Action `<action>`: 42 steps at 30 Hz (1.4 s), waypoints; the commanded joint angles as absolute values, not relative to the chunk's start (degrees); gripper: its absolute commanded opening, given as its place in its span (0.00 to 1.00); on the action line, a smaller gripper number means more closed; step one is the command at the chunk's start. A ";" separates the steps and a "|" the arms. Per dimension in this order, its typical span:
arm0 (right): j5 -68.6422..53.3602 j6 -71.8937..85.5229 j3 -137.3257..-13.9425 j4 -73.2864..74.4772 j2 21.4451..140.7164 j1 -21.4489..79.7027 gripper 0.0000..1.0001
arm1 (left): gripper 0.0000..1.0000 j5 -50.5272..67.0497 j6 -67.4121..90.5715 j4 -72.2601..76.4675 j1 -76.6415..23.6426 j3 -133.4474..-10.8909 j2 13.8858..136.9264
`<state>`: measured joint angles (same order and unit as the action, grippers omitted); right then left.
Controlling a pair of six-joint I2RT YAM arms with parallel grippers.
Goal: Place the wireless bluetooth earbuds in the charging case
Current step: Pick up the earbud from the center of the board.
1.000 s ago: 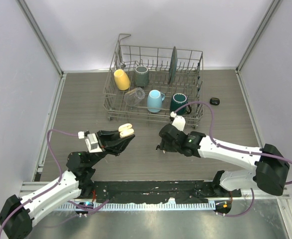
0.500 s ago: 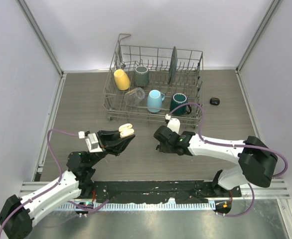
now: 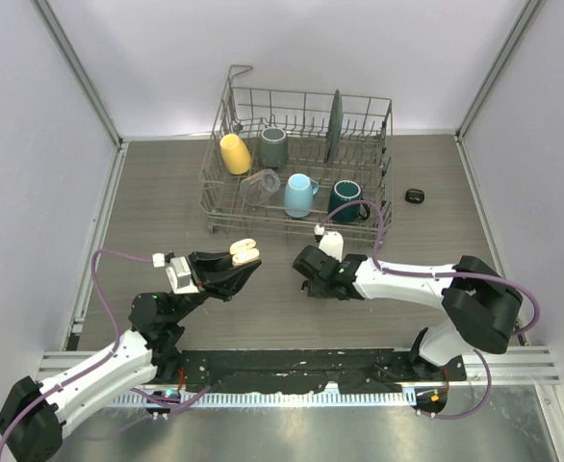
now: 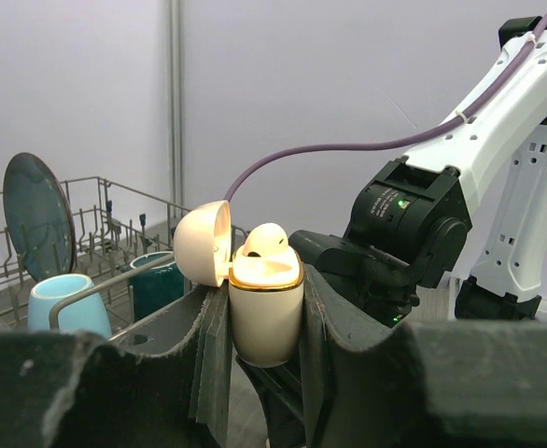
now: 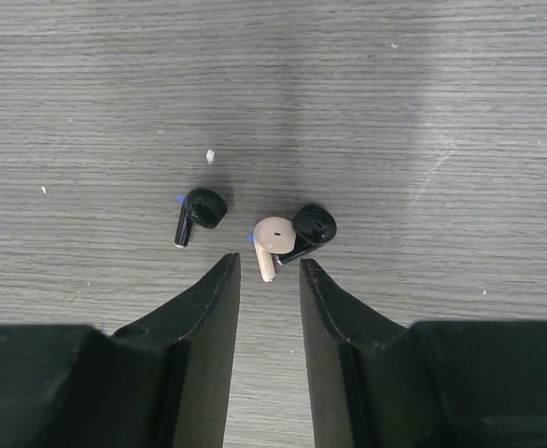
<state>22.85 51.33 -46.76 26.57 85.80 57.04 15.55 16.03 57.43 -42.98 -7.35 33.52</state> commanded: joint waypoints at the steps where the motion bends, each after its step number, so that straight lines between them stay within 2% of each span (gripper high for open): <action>1: 24.70 50.63 -49.31 24.87 86.04 56.87 0.37 | 0.00 14.59 15.03 59.15 -42.71 -7.38 33.57; 42: 26.19 49.92 -50.18 24.17 90.00 56.07 0.31 | 0.00 13.80 15.12 59.24 -42.71 -6.77 33.40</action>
<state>24.69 49.67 -48.49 25.15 89.32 56.34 14.94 16.01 57.19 -42.98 -6.87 33.63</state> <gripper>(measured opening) 0.321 0.320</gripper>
